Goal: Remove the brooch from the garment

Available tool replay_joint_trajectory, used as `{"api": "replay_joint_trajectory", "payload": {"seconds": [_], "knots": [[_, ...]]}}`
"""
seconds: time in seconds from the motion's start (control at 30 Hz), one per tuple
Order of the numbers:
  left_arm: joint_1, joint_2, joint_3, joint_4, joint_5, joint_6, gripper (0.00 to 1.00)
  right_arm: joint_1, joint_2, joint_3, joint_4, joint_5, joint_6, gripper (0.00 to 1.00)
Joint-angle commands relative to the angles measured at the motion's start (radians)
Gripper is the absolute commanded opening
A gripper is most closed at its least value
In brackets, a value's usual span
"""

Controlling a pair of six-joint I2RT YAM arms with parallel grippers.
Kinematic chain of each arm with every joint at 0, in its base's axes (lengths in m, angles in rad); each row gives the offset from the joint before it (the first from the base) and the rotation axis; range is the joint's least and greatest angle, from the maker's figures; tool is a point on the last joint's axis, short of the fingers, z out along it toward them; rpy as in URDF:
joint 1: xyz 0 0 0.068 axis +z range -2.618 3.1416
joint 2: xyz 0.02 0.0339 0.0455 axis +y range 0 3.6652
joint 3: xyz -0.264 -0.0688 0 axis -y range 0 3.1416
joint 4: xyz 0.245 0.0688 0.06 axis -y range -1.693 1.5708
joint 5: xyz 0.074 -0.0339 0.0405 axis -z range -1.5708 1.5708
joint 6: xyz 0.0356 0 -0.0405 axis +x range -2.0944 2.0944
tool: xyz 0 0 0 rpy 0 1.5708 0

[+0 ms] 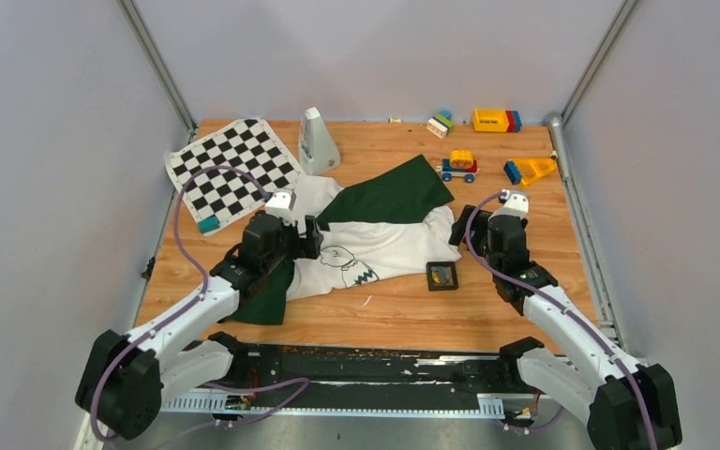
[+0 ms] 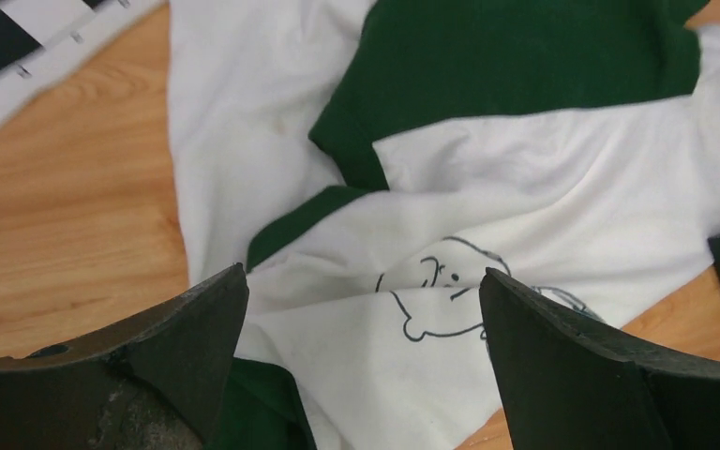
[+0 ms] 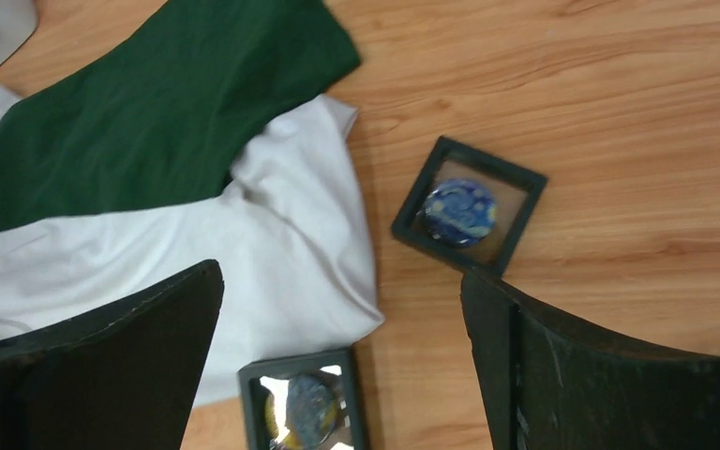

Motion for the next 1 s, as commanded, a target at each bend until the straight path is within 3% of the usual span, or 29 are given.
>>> {"api": "replay_joint_trajectory", "payload": {"seconds": [0.0, 0.1, 0.23, 0.37, 0.57, 0.63, 0.73, 0.83, 0.87, 0.93, 0.97], "knots": [[0.023, -0.124, 0.102, -0.119, -0.115, 0.07, 1.0, -0.016, -0.066, -0.08, 0.355, 0.29, -0.134, 1.0], [0.13, -0.216, 0.105, -0.13, -0.069, 0.149, 1.0, -0.073, -0.097, -0.15, 0.48, 0.227, -0.199, 0.98], [0.308, -0.302, 0.036, -0.031, -0.057, 0.183, 1.0, -0.228, -0.129, -0.245, 0.572, 0.229, -0.124, 0.98], [0.388, -0.266, -0.063, 0.19, -0.142, 0.268, 1.0, -0.331, -0.146, -0.32, 0.677, -0.001, -0.172, 1.0], [0.448, -0.007, -0.209, 0.652, -0.137, 0.327, 1.0, -0.361, 0.13, -0.416, 1.051, -0.098, -0.289, 1.0], [0.473, 0.091, -0.213, 0.742, -0.069, 0.32, 1.0, -0.358, 0.236, -0.4, 1.156, -0.102, -0.34, 0.98], [0.514, 0.197, -0.234, 0.845, -0.037, 0.322, 1.0, -0.363, 0.347, -0.369, 1.185, -0.082, -0.328, 0.97], [0.521, 0.354, -0.25, 1.089, 0.039, 0.347, 1.0, -0.358, 0.488, -0.4, 1.397, -0.113, -0.369, 0.93], [0.522, 0.342, -0.235, 0.996, 0.059, 0.35, 1.0, -0.35, 0.494, -0.401, 1.414, -0.118, -0.387, 0.93], [0.522, 0.31, -0.178, 0.863, 0.039, 0.347, 1.0, -0.353, 0.456, -0.364, 1.278, -0.11, -0.365, 0.98], [0.522, 0.326, -0.174, 0.876, 0.043, 0.35, 1.0, -0.359, 0.444, -0.344, 1.215, -0.113, -0.351, 1.0]]}}
